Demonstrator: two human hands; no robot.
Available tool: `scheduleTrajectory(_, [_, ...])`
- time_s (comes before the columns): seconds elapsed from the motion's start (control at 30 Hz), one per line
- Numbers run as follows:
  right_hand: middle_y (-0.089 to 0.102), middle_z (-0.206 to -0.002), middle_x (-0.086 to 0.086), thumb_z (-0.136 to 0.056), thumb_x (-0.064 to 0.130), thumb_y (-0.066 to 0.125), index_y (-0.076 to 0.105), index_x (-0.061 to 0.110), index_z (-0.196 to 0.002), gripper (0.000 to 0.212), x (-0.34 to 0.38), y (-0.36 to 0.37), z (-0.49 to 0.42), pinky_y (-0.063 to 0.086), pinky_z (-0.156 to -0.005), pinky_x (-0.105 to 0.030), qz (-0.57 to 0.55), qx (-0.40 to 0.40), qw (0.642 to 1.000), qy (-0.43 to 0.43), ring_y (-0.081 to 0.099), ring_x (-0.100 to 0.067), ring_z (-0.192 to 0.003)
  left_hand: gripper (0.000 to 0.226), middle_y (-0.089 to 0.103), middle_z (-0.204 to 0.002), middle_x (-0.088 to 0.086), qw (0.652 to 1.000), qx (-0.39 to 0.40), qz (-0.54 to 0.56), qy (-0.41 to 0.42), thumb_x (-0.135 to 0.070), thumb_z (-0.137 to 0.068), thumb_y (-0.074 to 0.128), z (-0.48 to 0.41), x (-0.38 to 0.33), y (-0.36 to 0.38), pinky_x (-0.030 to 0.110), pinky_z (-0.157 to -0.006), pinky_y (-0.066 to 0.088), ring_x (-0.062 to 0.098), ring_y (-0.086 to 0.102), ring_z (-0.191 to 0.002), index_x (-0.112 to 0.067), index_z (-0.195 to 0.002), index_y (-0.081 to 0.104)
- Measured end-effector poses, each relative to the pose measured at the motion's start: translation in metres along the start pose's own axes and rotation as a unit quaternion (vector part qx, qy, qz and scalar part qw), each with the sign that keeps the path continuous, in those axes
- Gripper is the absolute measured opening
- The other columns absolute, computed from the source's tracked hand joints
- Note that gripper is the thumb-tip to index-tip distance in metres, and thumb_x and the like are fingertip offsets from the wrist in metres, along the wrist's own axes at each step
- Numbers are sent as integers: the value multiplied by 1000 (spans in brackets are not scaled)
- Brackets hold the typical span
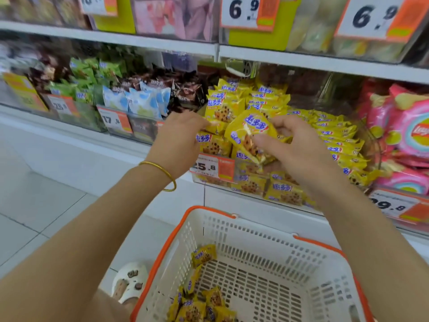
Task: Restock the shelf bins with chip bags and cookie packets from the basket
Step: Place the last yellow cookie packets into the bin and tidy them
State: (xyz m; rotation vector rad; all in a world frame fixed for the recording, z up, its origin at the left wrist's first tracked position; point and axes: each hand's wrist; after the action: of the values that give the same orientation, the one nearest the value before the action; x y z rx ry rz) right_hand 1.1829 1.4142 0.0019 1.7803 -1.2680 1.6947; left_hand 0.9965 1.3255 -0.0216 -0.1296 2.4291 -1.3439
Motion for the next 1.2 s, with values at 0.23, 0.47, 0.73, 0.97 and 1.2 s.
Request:
scheduleTrajectory(0.23, [48,-105,15,-88,25,65,51,30,-109,26,9,-3,-34,59,-66,-30,34,-70,994,-72,62,-5,-85,57,36,-150,1,998,33,-42,20,7,-89,45,-38,3,13,50,-109,27,25,31,-136,-20,-140,43])
scheduleTrajectory(0.47, [49,-90,21,-87,21,66,55,30,-109,26,3,12,-51,41,-63,-7,68,-66,988,-121,49,14,-68,35,55,-126,10,998,-49,-8,25,-9,-85,64,-80,19,21,39,-101,36,31,46,-118,-11,-120,61])
scheduleTrajectory(0.73, [49,-102,19,-88,24,66,57,25,-116,29,-1,38,-81,37,-61,-11,137,-48,979,-144,49,0,-78,37,55,-116,9,981,-95,155,-73,2,-83,56,-88,44,20,14,-79,45,14,57,-89,-13,-117,60])
scheduleTrajectory(0.97, [38,-103,3,-86,28,69,62,25,-116,31,-10,56,-98,35,-76,-21,257,-28,953,-159,46,-11,-84,30,59,-112,-1,960,-31,270,-72,-11,-98,44,-58,35,18,17,-84,48,7,56,-95,-12,-126,54])
scheduleTrajectory(1.2, [37,-105,1,-88,33,65,58,27,-126,39,-10,56,-97,41,-84,-25,307,10,938,-159,46,-12,-87,45,56,-129,0,968,-6,245,-49,-5,-92,54,-49,35,26,32,-102,42,13,50,-121,-16,-135,47])
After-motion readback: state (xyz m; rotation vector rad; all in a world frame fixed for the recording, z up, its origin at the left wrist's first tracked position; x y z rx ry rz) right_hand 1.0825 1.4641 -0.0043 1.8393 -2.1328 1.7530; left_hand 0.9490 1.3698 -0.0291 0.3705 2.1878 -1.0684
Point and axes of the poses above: each hand's wrist, its own z-axis away from the middle knuckle, its own y-axis out of the palm, x = y × z
